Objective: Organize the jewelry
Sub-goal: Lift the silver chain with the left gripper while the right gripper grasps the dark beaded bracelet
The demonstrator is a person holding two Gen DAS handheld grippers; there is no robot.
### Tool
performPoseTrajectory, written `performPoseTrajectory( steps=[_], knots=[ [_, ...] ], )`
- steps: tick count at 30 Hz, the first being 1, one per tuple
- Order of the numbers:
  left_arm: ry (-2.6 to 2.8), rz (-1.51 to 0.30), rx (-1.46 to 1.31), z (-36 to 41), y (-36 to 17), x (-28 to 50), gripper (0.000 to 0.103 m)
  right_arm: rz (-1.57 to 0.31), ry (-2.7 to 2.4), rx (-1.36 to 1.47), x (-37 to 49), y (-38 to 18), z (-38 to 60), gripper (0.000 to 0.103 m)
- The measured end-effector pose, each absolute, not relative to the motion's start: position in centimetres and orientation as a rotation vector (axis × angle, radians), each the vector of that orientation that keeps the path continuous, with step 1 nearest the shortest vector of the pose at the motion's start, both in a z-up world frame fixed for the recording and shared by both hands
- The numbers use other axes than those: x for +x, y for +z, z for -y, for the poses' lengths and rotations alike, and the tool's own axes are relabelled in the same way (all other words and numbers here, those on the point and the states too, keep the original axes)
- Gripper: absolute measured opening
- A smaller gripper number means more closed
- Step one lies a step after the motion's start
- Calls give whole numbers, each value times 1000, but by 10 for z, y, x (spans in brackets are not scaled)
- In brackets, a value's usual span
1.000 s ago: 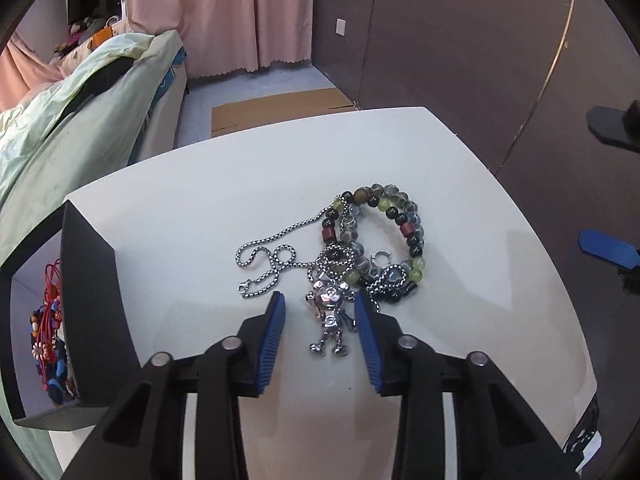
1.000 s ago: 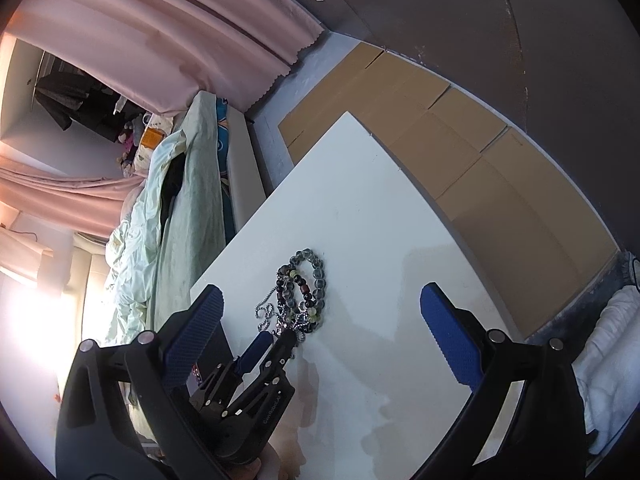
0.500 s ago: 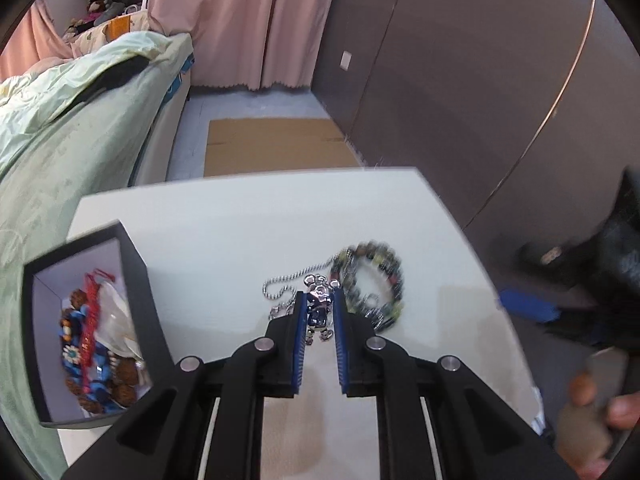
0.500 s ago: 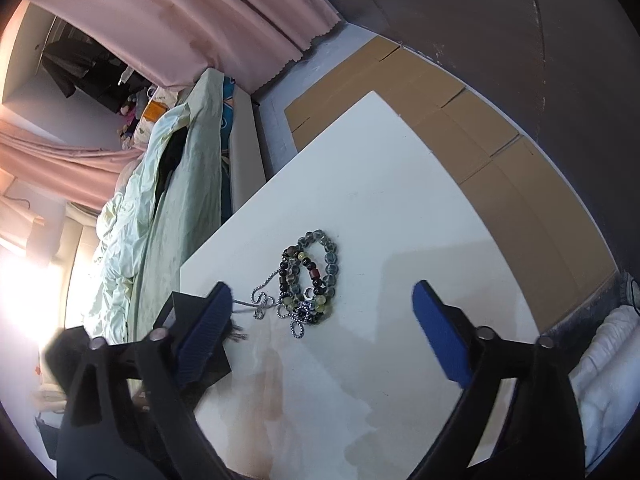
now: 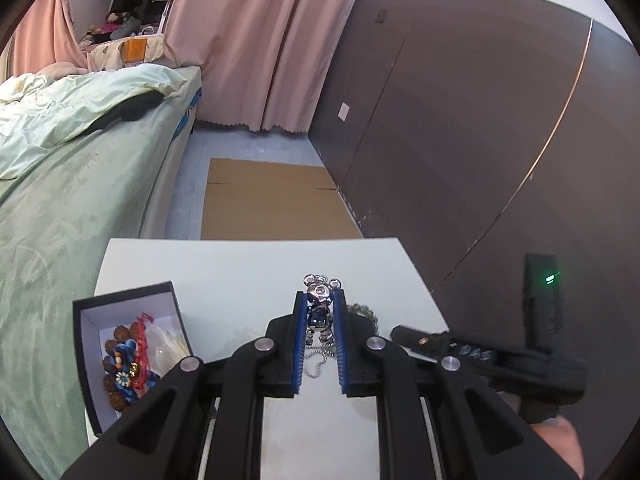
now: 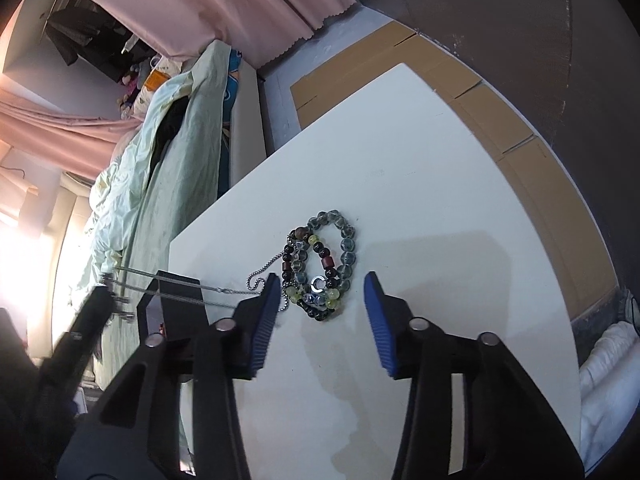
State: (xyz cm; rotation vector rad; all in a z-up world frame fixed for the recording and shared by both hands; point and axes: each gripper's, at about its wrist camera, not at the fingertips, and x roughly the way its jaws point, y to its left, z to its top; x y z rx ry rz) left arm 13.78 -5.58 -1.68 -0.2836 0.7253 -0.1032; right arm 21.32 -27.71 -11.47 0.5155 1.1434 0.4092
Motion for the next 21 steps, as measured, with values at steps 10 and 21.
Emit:
performPoseTrajectory(
  steps=[10, 21],
  knots=[
    [-102, -700, -327, 36, -5, 131, 11, -1147, 412, 443, 228, -122, 250, 29],
    [-110, -671, -367, 22, 6, 126, 11, -1176, 374, 279, 243, -138, 215, 21]
  ],
)
